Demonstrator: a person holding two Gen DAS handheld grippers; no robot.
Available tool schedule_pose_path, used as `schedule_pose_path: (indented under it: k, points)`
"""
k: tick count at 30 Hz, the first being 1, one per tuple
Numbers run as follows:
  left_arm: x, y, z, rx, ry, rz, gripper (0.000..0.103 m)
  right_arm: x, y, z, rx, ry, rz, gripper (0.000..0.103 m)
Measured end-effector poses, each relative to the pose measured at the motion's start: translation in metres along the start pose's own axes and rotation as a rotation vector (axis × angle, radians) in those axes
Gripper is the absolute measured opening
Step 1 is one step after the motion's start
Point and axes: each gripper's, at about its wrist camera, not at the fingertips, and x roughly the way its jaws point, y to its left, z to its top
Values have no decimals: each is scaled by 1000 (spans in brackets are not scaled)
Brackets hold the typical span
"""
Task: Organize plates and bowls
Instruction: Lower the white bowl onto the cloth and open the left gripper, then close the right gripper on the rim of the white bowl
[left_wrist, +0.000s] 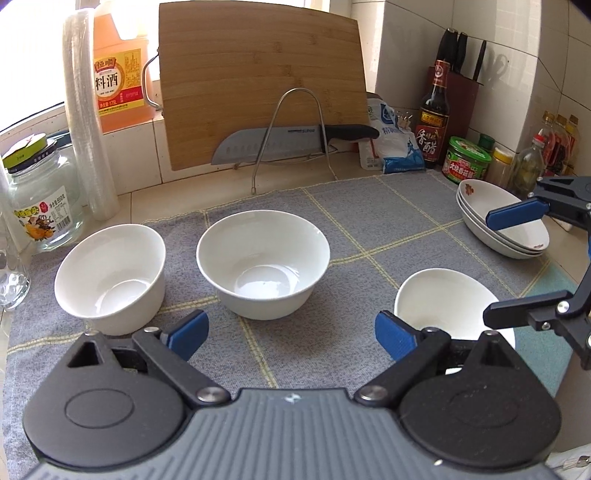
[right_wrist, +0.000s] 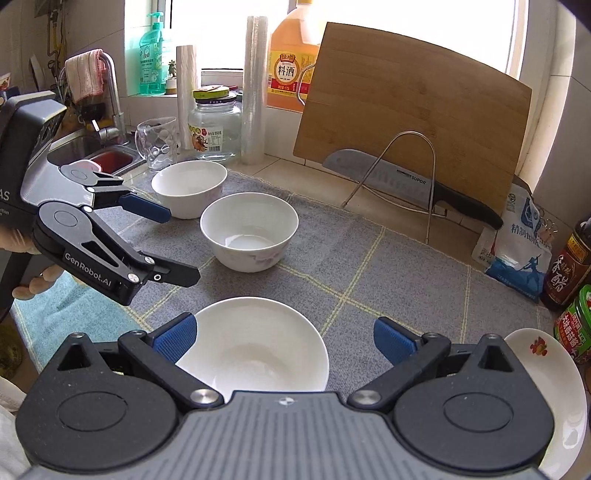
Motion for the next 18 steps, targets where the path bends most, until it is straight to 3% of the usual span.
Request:
schedule_pose_path:
  k: [7, 18]
  points:
    - [13, -1, -5, 55, -21, 66, 96, 22, -5, 25, -11, -2, 53, 103]
    - [34, 4, -2, 56, -36, 77, 96, 75, -10, 67, -84, 57, 125, 103]
